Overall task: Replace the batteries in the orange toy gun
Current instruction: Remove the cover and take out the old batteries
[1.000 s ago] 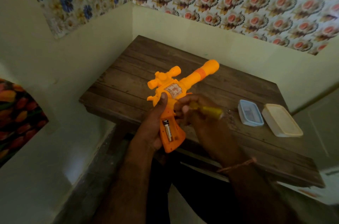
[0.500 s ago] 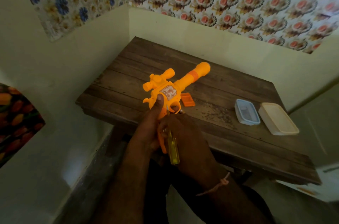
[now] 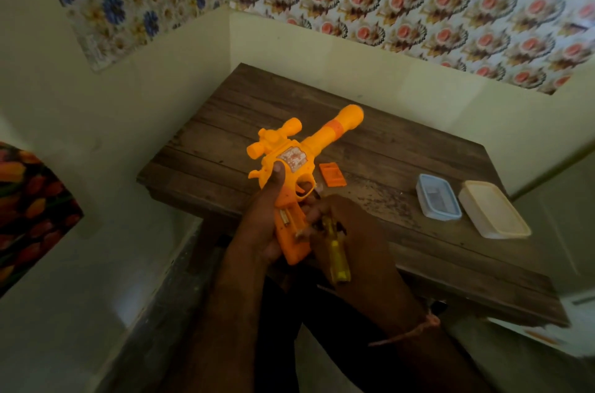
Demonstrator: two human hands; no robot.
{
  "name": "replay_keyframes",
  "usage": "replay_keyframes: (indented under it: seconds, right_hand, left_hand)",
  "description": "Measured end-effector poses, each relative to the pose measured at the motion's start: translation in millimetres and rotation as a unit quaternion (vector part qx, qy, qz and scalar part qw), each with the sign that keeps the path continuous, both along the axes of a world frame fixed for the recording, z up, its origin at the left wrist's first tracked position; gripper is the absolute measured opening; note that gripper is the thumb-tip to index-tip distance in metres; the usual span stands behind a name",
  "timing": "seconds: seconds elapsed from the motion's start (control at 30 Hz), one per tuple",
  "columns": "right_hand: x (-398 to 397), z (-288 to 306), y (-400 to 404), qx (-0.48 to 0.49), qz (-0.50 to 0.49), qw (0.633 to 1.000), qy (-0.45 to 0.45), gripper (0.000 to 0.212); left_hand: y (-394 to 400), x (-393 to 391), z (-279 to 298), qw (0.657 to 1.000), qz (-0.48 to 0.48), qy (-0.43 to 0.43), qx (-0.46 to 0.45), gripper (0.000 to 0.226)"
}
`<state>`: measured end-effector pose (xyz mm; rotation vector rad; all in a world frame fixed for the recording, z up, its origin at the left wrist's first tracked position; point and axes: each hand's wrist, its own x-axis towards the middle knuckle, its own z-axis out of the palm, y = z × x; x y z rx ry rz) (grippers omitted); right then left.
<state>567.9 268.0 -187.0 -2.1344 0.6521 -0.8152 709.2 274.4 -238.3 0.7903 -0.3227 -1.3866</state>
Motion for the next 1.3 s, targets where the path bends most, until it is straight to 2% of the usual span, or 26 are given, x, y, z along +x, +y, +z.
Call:
replay_keyframes:
  seconds: [0.03,0.1,0.17,0.23,0.33,0.4,0.5,0.73,0.97,1.17,1.3]
  right_hand:
    - [-2.8,1.2,0.1,0.025,-0.028,0.999,-0.025,0.019]
    - [-8.9,4.7,-5.2,0.012,-0.1,0.992,-0.071,0.022]
    - [-17.3,2.5,-18.4,-0.033,-0.188,0.98,-0.059,0.023]
    - [-23.6,-10.6,-34.5,-0.021,-0.241,0.97,-0.036,0.029]
    - [-27.8,-35.0,-49.1,-0.015,-0.281,0.959,0.008,0.039]
    - [-26.8,-44.9,-57.0,-0.019,-0.298,0.954,0.014,0.034]
    - [-19.8,-51.6,-68.3,-0.044,-0.309,0.95,0.029,0.025]
    - [-6.7,-71.4,-83.8,-0.04,-0.282,0.955,0.083,0.024]
    - [-7.5,-71.7,-84.4,-0.051,-0.27,0.957,0.095,0.026]
    - [-16.4,-68.8,-81.7,-0.055,-0.257,0.962,0.071,0.01]
    - [-21.4,-58.5,-70.7,-0.062,-0.251,0.964,0.057,0.01]
  left_hand:
    - [-3.0,2.0,-4.9,1.0,0.016,0.008,0.0,0.072]
    - [-2.3,4.3,-5.4,0.999,0.038,-0.006,0.017,0.081]
    - [-2.5,7.6,-7.2,0.995,0.082,-0.039,0.026,0.075]
    - [-1.2,8.0,-6.0,0.995,0.084,-0.051,0.017,0.07]
    - [1.3,7.3,-2.2,0.995,0.086,-0.045,0.023,0.066]
    - [1.4,6.7,-0.9,0.995,0.087,-0.047,0.025,0.068]
    - [1.5,5.4,-0.9,0.995,0.088,-0.05,0.026,0.067]
    - [1.8,6.1,1.7,0.995,0.087,-0.044,0.035,0.062]
    - [2.9,4.2,5.4,0.994,0.093,-0.049,0.03,0.059]
    - [3.1,2.7,6.6,0.994,0.092,-0.056,0.033,0.056]
    - [5.4,0.2,10.0,0.994,0.092,-0.049,0.035,0.054]
